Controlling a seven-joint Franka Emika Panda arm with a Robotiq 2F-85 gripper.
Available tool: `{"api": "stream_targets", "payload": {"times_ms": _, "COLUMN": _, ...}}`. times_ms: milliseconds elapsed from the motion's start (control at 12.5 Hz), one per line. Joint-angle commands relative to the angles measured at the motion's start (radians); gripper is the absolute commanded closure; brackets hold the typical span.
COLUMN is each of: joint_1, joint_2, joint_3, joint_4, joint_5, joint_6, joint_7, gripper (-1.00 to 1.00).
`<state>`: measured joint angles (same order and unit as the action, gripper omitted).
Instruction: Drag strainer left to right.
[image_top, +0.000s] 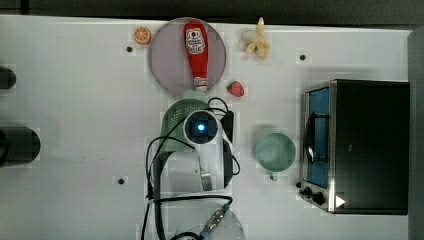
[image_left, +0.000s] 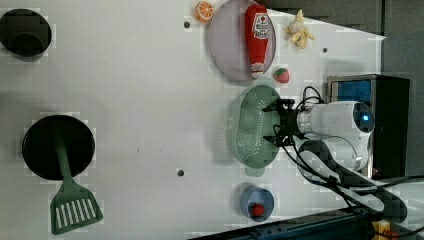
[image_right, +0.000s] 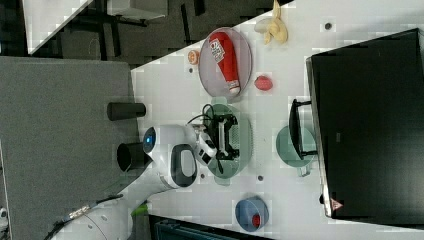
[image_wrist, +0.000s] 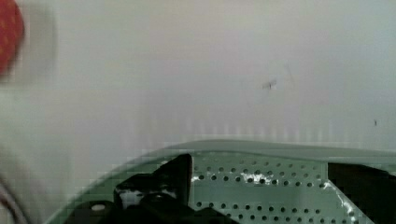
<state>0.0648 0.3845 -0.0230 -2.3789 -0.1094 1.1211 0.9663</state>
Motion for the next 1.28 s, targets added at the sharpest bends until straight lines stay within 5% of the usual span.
{"api": "stream_targets", "payload": {"times_ms": 80, "joint_1": -0.036, "joint_2": -0.009, "joint_3": -0.037, "joint_4": 0.008, "joint_5": 0.020, "joint_6": -0.019, "joint_7": -0.147, "gripper": -1.00}}
{"api": "stream_targets", "payload": {"times_ms": 720, "joint_1": -0.049, "joint_2": -0.016, "joint_3": -0.126, "joint_4": 0.011, "joint_5": 0.020, "joint_6": -0.001, "joint_7": -0.299, "gripper": -1.00}}
{"api": "stream_targets", "payload": {"times_ms": 1280, "joint_1": -0.049, "joint_2": -0.258, "joint_3": -0.083, "joint_4": 0.045, "joint_5": 0.024, "joint_6": -0.184, "joint_7": -0.870, "gripper": -1.00}}
